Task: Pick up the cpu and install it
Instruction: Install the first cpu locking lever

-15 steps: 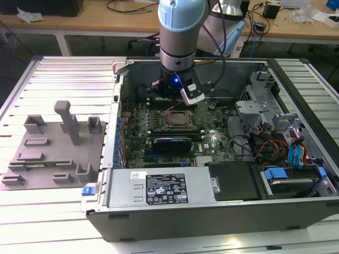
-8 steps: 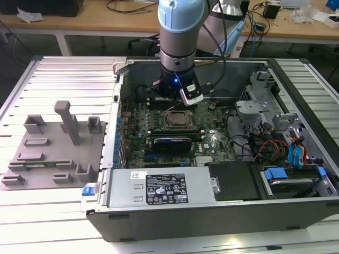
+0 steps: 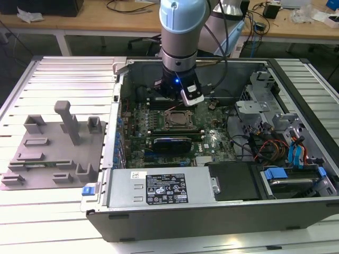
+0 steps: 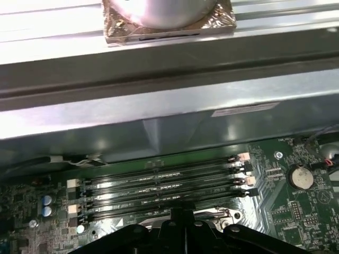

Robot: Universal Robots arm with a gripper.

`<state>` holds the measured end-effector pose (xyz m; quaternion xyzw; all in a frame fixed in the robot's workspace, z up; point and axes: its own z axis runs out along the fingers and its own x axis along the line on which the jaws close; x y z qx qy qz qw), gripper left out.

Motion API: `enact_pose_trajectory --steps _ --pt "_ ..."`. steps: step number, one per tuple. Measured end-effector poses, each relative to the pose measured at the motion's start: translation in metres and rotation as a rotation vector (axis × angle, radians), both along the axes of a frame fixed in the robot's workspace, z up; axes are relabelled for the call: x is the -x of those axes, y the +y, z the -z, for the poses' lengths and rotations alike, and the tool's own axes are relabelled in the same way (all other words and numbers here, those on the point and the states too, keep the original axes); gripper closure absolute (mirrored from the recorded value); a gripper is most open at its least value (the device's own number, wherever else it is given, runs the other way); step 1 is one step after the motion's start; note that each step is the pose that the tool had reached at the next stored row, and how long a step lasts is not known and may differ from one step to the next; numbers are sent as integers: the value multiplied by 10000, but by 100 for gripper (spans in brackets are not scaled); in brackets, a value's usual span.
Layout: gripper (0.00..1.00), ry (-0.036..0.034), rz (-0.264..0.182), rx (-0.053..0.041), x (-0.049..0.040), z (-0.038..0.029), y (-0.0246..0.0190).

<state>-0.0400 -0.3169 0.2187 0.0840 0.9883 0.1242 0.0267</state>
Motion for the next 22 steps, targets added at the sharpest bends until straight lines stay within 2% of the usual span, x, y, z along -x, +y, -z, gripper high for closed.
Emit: enact_pose_trajectory --steps 11,17,22 --pt "89 1 1098 0 -1 49 40" --pt "89 0 1768 0 -1 60 81" --pt "89 -1 2041 -2 -1 72 88"
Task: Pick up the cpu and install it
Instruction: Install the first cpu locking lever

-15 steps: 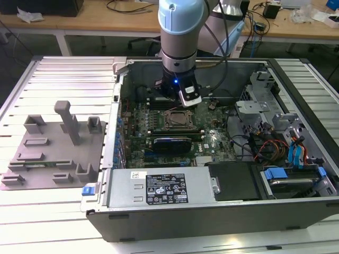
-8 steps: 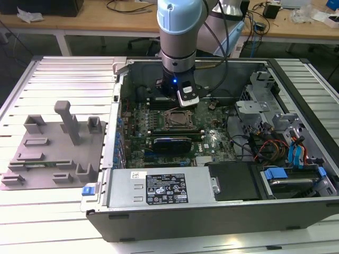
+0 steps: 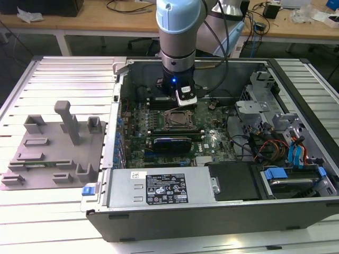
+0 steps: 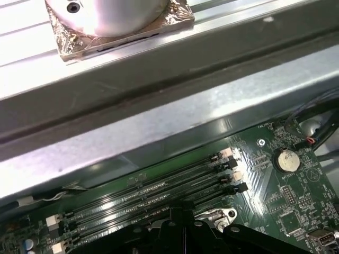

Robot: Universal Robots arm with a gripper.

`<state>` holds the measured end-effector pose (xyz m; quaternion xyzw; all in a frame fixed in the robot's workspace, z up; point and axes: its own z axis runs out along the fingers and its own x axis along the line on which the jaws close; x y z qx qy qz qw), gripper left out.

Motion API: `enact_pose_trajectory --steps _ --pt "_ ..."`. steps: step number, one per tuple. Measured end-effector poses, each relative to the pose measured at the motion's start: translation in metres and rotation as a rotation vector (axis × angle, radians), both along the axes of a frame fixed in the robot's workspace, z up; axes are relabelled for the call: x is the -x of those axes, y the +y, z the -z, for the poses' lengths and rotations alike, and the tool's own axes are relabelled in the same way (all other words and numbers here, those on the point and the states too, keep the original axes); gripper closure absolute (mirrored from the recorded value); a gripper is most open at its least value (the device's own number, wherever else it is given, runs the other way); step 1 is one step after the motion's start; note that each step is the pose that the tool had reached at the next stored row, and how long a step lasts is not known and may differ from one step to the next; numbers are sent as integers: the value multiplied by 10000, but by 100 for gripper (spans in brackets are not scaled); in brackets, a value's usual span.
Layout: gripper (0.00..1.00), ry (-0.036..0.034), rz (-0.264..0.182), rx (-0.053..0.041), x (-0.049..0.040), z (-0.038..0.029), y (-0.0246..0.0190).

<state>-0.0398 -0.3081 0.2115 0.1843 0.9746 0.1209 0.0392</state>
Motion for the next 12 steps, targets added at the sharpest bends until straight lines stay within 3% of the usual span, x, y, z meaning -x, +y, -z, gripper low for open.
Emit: enact_pose_trajectory --steps 7,12 --pt "89 -14 277 1 0 120 -1" --pt "89 -15 385 3 0 141 -1"
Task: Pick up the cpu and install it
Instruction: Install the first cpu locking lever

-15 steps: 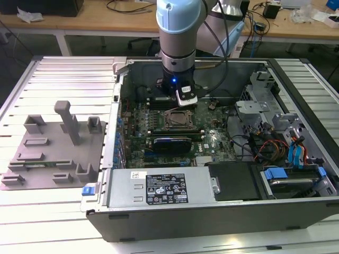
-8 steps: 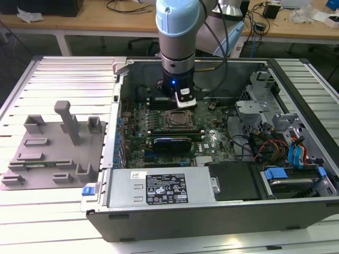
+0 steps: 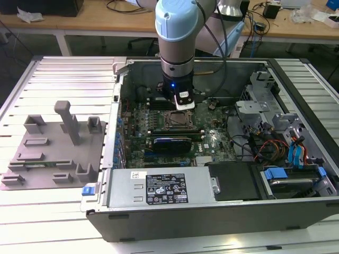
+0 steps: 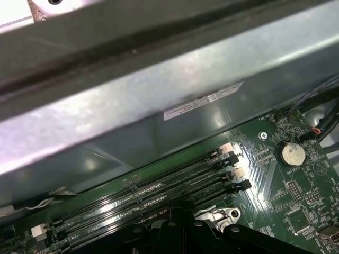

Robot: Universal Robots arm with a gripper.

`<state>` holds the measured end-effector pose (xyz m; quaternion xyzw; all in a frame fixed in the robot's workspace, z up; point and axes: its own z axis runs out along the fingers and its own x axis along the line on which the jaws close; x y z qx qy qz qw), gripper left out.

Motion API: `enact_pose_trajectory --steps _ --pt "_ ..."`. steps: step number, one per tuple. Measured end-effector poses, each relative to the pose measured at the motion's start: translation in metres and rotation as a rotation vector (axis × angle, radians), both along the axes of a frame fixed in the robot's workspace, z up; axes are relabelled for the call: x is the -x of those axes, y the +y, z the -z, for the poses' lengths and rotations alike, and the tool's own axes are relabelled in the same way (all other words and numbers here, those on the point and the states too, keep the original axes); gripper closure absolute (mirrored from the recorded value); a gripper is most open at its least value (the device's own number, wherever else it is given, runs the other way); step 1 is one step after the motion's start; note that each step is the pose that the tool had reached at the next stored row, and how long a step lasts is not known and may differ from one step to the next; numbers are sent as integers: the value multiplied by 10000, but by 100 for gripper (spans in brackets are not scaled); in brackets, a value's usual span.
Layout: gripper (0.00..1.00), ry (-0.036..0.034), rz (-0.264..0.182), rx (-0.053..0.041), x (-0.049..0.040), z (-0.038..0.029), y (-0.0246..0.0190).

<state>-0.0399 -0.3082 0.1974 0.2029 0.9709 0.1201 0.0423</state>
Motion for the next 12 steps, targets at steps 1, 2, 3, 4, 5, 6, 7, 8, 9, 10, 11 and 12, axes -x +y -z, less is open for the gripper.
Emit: enact_pose_trajectory --steps 1,2,3,4,5,6,7,8,9,10,11,12 --pt "89 0 1 -1 0 0 0" --pt "89 0 1 -1 0 0 0" --pt "89 -1 2 -3 0 0 0" --pt "89 -2 3 -1 0 -19 0" --pt "89 0 3 -2 0 -44 0" --pt "89 0 2 -4 0 -77 0" --pt "89 -1 2 -3 0 -106 0" --pt "89 -3 4 -6 6 -115 2" --pt "89 -2 3 -7 14 -116 2" --pt "89 0 2 -7 21 -117 2" --pt "89 -1 2 -10 31 -117 4" --pt "89 0 2 -10 39 -117 6"
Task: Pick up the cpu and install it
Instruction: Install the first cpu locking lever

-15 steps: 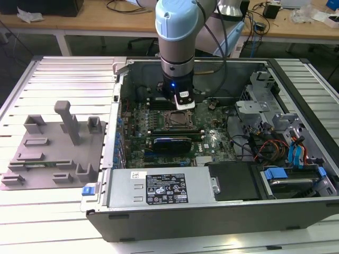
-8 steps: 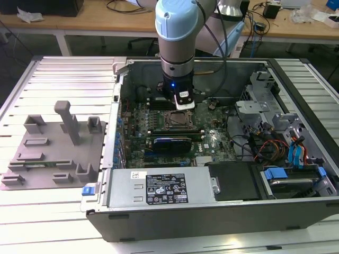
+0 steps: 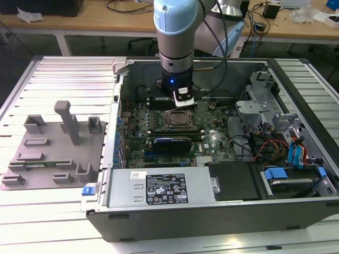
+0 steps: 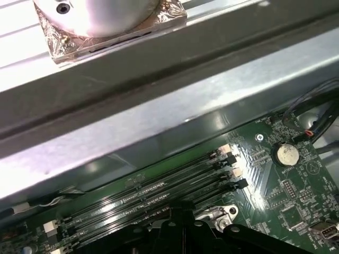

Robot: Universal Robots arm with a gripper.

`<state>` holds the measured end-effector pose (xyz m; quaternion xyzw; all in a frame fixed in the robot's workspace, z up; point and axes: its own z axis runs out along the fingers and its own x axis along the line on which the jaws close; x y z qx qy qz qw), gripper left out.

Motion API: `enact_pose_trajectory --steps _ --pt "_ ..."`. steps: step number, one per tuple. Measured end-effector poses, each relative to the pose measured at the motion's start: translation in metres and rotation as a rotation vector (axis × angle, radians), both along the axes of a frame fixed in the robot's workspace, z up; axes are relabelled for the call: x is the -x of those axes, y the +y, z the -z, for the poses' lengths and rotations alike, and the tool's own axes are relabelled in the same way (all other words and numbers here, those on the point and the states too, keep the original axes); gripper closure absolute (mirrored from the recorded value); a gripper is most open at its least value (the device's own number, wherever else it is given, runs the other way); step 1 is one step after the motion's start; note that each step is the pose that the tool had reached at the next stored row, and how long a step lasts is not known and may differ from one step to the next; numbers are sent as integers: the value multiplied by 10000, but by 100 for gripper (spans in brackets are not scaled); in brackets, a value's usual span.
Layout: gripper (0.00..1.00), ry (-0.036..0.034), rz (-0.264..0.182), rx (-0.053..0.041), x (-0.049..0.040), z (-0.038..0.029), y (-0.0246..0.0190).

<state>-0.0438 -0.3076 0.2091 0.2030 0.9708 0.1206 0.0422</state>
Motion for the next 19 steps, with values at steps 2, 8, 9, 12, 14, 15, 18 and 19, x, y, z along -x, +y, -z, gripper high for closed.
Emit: enact_pose_trajectory --steps 2,8,9,12,14,15,18,19 --pt "89 0 0 0 2 0 6" --pt "89 0 2 11 2 0 34" --pt "89 0 6 15 1 0 34" --pt "89 1 11 17 0 -6 35" --pt "89 1 9 16 0 -26 35" --pt "89 0 9 15 0 -35 35" --pt "89 -1 10 15 0 -77 34" --pt "89 0 12 13 3 -91 34"
